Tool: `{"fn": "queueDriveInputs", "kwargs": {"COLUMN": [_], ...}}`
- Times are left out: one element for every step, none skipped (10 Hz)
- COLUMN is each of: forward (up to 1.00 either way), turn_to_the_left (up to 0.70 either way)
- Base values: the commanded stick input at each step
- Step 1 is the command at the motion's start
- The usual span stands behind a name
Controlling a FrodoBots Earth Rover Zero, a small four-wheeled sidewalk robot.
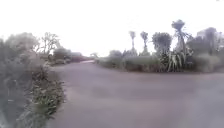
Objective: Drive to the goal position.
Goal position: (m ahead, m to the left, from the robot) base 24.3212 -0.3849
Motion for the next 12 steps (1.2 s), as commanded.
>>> {"fn": "queueDriveInputs", "kwargs": {"forward": [0.7, 0.7, 0.7, 0.7, 0.7, 0.7, 0.7, 0.7, 0.7, 0.7, 0.7, 0.7], "turn_to_the_left": [0.0, 0.0, 0.0, 0.0, 0.0, 0.0, 0.0, 0.0, 0.0, 0.0, 0.0, 0.08]}}
